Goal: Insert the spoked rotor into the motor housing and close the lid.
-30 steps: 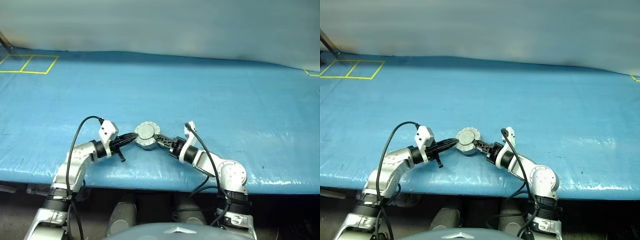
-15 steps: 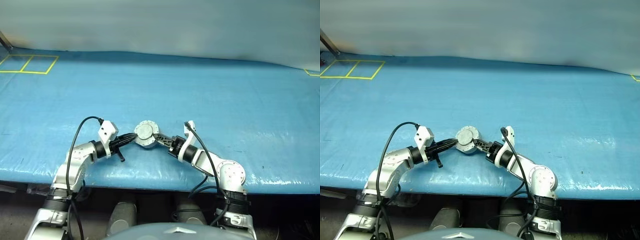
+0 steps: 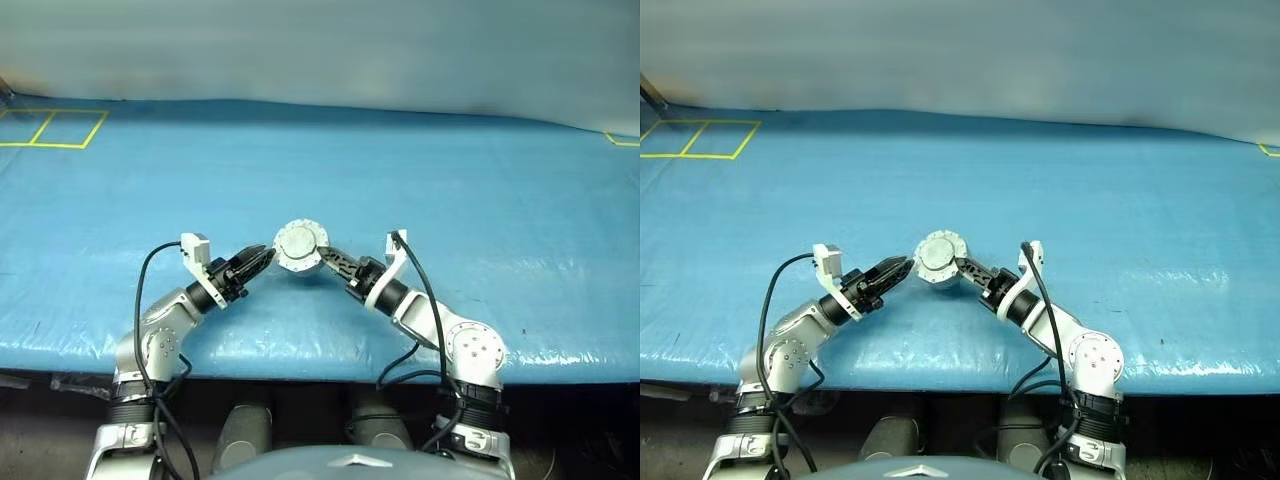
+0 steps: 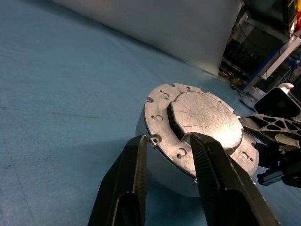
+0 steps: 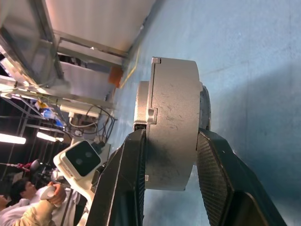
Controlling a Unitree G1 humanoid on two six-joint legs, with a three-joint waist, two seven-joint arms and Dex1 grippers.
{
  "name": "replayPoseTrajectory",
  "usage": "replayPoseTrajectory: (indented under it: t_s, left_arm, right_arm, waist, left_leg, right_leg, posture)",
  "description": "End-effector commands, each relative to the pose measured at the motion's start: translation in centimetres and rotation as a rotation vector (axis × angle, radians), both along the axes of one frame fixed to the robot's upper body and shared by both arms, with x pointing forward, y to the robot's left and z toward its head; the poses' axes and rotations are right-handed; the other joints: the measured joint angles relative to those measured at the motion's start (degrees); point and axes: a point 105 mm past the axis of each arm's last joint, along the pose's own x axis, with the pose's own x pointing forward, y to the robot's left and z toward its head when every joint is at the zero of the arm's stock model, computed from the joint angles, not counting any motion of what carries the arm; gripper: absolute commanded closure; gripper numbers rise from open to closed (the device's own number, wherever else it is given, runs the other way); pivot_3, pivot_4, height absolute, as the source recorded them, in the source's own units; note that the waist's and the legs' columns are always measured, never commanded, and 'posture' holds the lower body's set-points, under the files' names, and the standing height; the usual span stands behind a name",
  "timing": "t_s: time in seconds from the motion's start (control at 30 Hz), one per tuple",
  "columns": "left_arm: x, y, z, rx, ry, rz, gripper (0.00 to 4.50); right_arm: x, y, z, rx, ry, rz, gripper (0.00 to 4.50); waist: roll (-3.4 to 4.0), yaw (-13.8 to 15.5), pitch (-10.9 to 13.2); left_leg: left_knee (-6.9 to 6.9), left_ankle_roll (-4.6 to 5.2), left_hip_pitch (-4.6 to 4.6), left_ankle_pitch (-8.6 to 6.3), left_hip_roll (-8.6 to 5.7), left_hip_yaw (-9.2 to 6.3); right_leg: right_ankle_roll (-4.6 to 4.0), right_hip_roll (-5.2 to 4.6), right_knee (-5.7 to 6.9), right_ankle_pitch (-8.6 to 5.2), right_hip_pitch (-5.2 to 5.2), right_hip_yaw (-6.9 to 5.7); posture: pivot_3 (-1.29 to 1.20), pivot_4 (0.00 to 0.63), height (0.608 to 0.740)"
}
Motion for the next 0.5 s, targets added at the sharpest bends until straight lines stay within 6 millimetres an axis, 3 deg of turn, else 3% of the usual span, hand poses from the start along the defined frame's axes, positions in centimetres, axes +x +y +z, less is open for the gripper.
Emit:
replayPoseTrajectory:
  t_s: [0.03,0.17,0.33,0.5]
  left_arm:
    - [-0.1,0.0,1.9,-0.103,-0.034,0.001,1.28]
    - [-0.3,-0.1,2.1,-0.211,0.004,-0.004,0.02]
    - [-0.6,-0.5,2.2,-0.413,0.123,-0.029,0.02]
    - [-0.6,-1.4,2.3,-0.485,0.184,-0.070,0.02]
  right_arm:
    - [0.0,0.4,3.8,0.097,-0.135,0.010,3.29]
    - [-0.1,0.4,4.3,0.103,-0.152,0.015,3.29]
    - [-0.5,0.8,5.4,0.126,-0.188,0.043,3.29]
    - [-1.3,1.6,6.9,0.147,-0.248,0.100,3.29]
  waist:
    - [0.00,-0.1,0.0]
    - [0.00,-0.3,0.0]
    - [0.00,-0.3,0.0]
    - [0.00,-0.3,0.0]
  left_leg:
    - [0.03,0.00,0.00,0.00,0.00,0.00]
    - [0.10,0.00,0.01,0.00,0.00,-0.02]
    - [0.11,0.00,0.01,0.00,0.00,-0.04]
    - [0.15,0.00,0.01,0.00,-0.01,-0.05]
  right_leg:
    - [0.00,0.00,0.00,0.00,0.01,0.00]
    - [0.01,0.00,0.00,0.00,0.07,0.00]
    - [0.01,0.00,0.02,0.01,0.07,0.00]
    - [0.01,0.01,0.02,0.01,0.09,0.00]
  posture:
    - [0.00,0.150,0.740]
    - [0.00,0.150,0.740]
    - [0.00,0.150,0.740]
    - [0.00,0.150,0.740]
